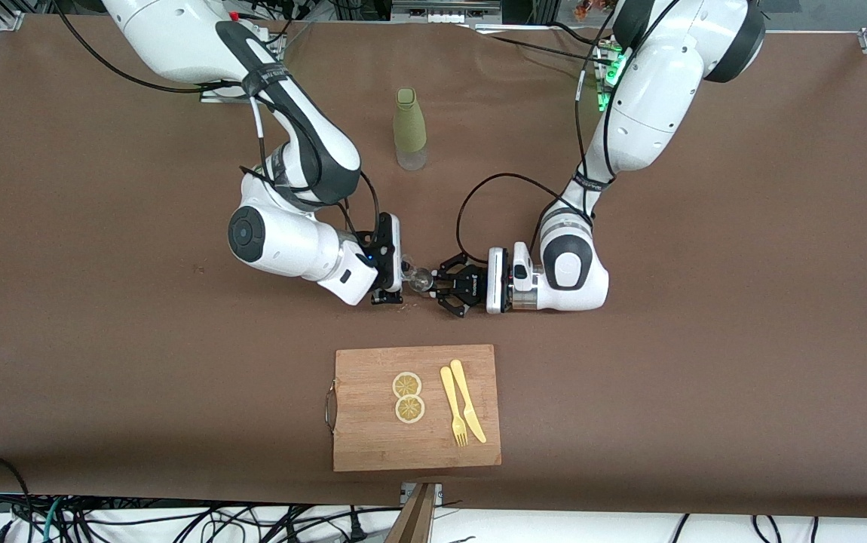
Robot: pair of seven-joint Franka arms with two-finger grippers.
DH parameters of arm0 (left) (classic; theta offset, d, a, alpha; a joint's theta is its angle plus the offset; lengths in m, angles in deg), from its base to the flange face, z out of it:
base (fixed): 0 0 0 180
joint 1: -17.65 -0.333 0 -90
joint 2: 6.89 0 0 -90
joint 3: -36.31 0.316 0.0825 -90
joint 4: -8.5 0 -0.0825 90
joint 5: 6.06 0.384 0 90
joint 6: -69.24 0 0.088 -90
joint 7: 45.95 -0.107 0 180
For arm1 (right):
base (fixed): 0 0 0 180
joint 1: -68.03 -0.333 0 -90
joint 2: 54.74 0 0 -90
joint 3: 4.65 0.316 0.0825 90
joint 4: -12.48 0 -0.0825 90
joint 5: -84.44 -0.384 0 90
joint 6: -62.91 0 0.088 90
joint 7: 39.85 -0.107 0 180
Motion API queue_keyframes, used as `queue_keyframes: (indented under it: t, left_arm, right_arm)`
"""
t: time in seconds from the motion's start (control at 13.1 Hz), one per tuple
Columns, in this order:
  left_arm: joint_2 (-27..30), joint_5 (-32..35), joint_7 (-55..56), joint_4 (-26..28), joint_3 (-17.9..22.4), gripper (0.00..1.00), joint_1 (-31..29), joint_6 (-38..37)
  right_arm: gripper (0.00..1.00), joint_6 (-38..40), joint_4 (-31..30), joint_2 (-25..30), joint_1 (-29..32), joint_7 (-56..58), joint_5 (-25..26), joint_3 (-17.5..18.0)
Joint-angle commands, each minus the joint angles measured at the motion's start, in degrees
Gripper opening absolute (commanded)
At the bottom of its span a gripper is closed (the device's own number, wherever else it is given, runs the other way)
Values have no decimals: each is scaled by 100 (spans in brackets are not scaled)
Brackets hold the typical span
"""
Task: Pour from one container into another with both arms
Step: 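Tilt the glass cup upright and move both grippers apart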
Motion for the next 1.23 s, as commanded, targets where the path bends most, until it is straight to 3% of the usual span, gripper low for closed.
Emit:
queue_keyframes:
  t: [0.0, 0.46, 0.77, 1.15]
  left_arm:
    - [-81, -161, -165, -141, 4, 0, 59, 132]
    - [-64, -126, -357, -133, 30, 0, 6, 97]
    - [7, -126, -805, -27, 39, 0, -458, -35]
    - [24, 610, -1210, 289, 48, 0, -1389, -1184]
  right_arm:
    - [0, 45, -110, 112, 78, 345, -548, 21]
    - [0, 825, -136, 147, 630, 1540, -2113, 4]
    - [0, 2125, -163, 121, 1579, 2664, -2440, -5]
    - [0, 3585, -452, -142, 2976, 4341, -2423, -32]
